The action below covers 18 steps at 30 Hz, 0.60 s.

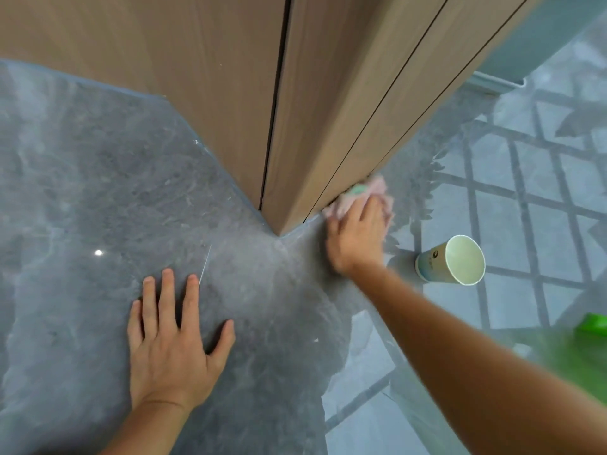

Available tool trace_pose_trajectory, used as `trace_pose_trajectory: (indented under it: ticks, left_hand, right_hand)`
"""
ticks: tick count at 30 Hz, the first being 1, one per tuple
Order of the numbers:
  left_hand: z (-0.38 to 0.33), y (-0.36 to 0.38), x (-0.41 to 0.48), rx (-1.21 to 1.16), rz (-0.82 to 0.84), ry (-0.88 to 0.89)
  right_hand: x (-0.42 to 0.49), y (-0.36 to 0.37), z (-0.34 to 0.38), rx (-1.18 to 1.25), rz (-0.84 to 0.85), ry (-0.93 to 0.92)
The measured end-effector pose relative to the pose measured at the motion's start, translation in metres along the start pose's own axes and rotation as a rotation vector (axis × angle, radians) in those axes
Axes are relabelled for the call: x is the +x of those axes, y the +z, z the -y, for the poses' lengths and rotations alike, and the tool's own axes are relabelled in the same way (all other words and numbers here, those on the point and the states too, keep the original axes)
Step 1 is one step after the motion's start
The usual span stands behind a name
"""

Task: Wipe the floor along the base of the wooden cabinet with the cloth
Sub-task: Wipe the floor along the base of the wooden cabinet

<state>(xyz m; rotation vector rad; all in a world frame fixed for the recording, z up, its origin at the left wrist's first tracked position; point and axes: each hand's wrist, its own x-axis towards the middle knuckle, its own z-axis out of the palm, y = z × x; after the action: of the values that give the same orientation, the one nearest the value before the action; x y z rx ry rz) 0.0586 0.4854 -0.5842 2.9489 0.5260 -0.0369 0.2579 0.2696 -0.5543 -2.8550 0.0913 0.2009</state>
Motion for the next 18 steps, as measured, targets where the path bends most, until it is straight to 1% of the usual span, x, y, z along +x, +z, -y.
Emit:
trace_pose_trajectory:
  ticks: [1, 3, 5, 7, 10, 11, 12, 13, 14, 15, 16, 17, 18]
  left_hand:
    - [0.0, -0.001, 0.001, -0.001, 0.003, 0.0]
    - [0.0, -0.002, 0.002, 0.004, 0.011, 0.0]
    - [0.0, -0.004, 0.001, 0.008, 0.015, 0.002]
    - [0.0, -0.003, 0.001, 0.006, 0.015, 0.001]
    - [0.0, -0.001, 0.002, 0.01, 0.017, 0.006]
    - [0.001, -0.001, 0.002, 0.01, 0.023, 0.007]
    - [0.001, 0.0, 0.001, 0.008, 0.031, 0.006]
    - [0.001, 0.0, 0.001, 0.005, 0.037, 0.004]
    - [0.001, 0.0, 0.0, 0.007, 0.042, 0.005]
    - [0.0, 0.0, -0.001, 0.017, 0.045, 0.004]
    - [0.0, 0.0, -0.001, 0.028, 0.048, 0.0]
    - [-0.001, -0.001, -0.001, 0.03, 0.052, -0.001]
    - [-0.001, -0.002, 0.001, 0.028, 0.062, -0.001]
  right_hand:
    - [-0.03, 0.009, 0.011, 0.01, 0.018, -0.09]
    - [-0.08, 0.027, 0.033, 0.014, 0.107, -0.25]
    - [-0.101, 0.036, 0.044, -0.006, 0.161, -0.34]
    - [-0.096, 0.034, 0.038, -0.023, 0.177, -0.399]
    - [-0.065, 0.018, -0.004, -0.125, 0.216, -0.638]
    - [-0.049, 0.012, -0.021, -0.16, 0.203, -0.651]
    - [-0.028, 0.007, -0.036, -0.171, 0.165, -0.584]
    - [-0.003, 0.002, -0.047, -0.154, 0.115, -0.44]
    - [0.024, -0.006, -0.055, -0.126, 0.089, -0.252]
    - [0.049, -0.014, -0.058, -0.11, 0.102, -0.08]
    - [0.068, -0.022, -0.058, -0.124, 0.141, 0.045]
    - [0.079, -0.025, -0.055, -0.168, 0.175, 0.116]
    - [0.08, -0.026, -0.05, -0.212, 0.195, 0.13]
